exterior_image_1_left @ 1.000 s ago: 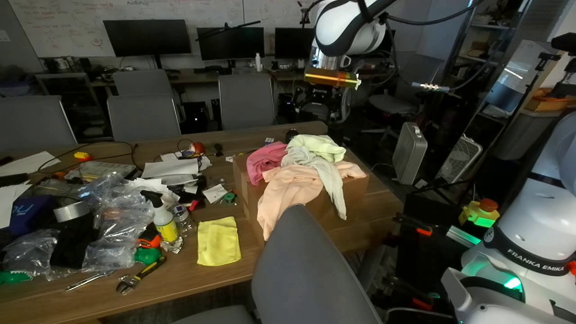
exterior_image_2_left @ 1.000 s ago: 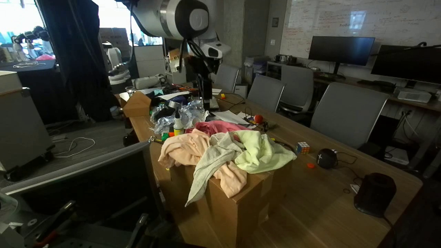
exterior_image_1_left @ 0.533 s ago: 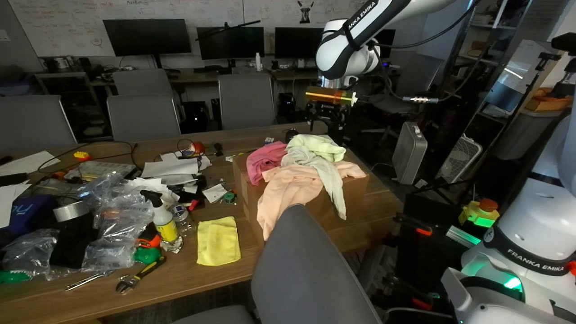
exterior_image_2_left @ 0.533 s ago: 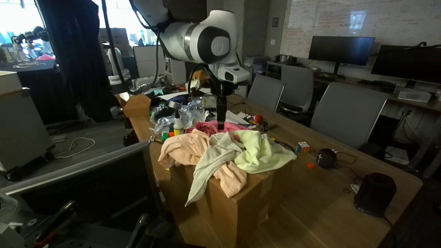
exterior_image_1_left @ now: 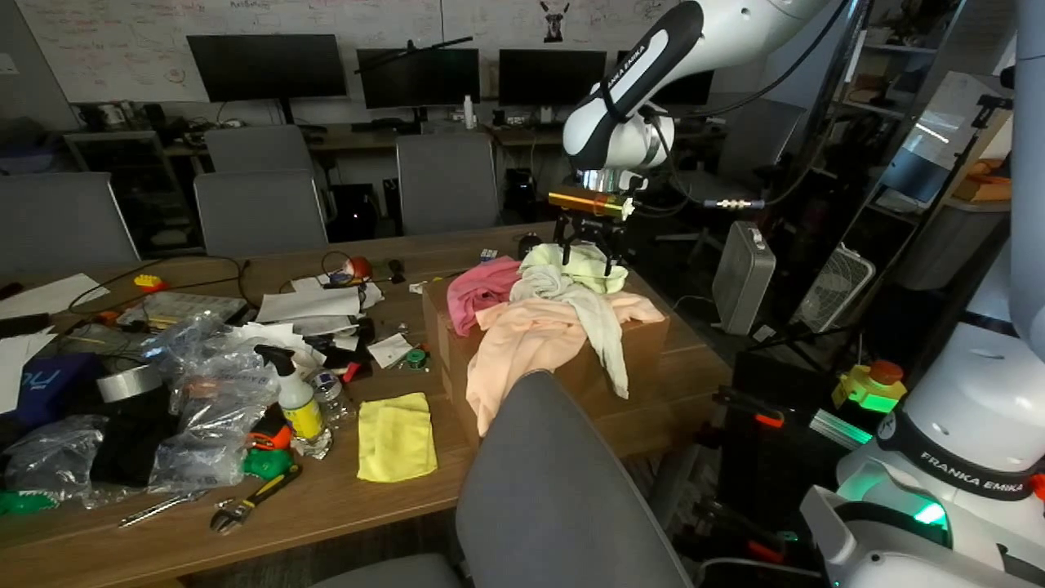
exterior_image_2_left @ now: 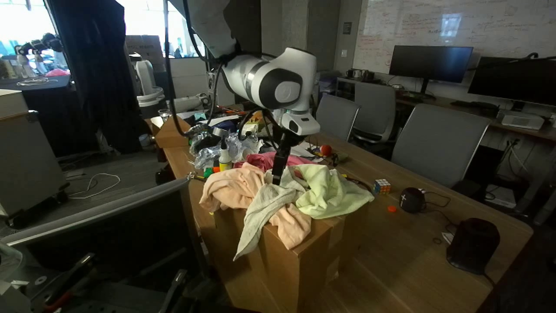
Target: Put the green and white towel and peach shirt on the backrest of the chair
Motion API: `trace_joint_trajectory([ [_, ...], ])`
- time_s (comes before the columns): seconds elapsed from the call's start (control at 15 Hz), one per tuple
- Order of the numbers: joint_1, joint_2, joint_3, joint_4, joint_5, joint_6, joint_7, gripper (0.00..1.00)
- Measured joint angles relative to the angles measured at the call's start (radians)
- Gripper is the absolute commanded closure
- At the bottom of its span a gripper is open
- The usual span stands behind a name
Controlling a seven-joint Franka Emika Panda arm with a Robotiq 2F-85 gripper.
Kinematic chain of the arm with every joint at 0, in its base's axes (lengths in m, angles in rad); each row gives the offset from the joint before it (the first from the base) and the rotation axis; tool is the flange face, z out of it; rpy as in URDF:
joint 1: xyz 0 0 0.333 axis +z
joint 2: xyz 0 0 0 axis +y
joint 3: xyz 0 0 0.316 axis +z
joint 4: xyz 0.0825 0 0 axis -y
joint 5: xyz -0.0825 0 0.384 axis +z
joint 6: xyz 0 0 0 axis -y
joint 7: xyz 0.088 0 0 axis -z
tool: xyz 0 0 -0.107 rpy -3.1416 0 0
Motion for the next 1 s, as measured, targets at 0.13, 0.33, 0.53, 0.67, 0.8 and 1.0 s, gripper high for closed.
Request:
trace_joint_trajectory([
  [0.13, -0.015, 0.037, -0.008, 0.016, 0.018, 0.000, 0.014, 0.00],
  [0.33, -0.032, 0.081, -0.033, 0.038, 0.020, 0.003, 0.053, 0.00],
  [0.53, -0.037, 0.108, -0.064, 0.056, 0.020, 0.013, 0.100, 0.00],
  [0.67, -0.037, 0.116, -0.079, 0.061, 0.020, 0.035, 0.134, 0.00],
  [0.8, -0.037, 0.118, -0.089, 0.063, 0.019, 0.063, 0.170, 0.00],
  [1.0, -0.036, 0.121, -0.104, 0.068, 0.010, 0.102, 0.228, 0.00],
])
